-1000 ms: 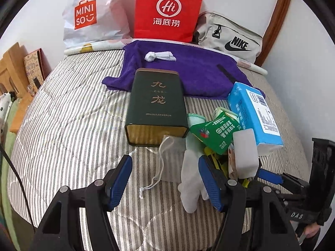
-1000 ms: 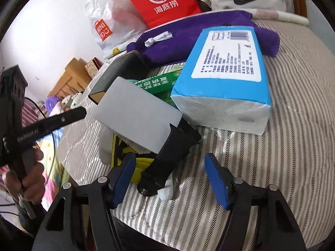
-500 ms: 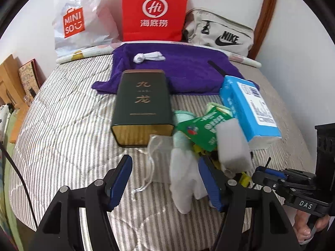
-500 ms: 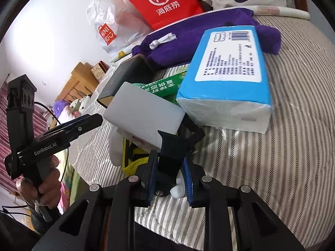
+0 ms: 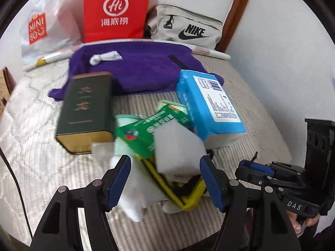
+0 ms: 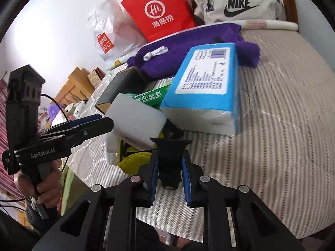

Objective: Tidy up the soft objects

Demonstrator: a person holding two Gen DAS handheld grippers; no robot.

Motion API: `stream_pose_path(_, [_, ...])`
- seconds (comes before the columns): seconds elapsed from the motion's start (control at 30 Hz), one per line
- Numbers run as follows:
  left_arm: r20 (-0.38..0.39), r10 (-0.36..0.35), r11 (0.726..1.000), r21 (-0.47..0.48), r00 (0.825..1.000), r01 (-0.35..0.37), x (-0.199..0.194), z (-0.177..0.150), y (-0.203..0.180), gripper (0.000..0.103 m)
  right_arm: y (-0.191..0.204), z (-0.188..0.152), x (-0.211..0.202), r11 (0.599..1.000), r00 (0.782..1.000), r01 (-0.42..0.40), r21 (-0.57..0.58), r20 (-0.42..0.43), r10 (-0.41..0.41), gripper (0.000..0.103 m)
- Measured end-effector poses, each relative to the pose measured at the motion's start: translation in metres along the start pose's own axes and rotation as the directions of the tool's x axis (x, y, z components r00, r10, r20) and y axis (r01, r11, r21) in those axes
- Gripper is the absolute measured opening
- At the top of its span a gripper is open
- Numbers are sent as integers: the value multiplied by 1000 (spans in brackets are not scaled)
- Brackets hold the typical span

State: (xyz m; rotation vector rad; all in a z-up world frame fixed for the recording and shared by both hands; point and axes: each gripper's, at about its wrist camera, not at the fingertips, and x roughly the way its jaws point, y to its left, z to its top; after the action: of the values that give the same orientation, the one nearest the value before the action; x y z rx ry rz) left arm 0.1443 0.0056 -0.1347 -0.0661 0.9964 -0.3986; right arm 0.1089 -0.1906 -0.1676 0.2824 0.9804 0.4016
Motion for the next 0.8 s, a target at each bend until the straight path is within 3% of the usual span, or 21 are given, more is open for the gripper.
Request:
stream_pose_path(0.23, [5, -67, 996, -59, 998, 68, 14, 0, 5, 63, -14, -3, -8, 999, 999, 32, 2, 11, -32, 21])
stream_pose_path(0.4, [25, -99, 993, -69, 995, 100, 11, 1, 7, 35, -18, -4, -9, 1000, 1000, 27, 3, 3, -27, 21])
stream_pose_path(0.8, [98, -91, 983, -153, 991, 105, -32, -17, 43, 35, -8, -5, -13, 996, 997, 77, -39, 2, -77, 21])
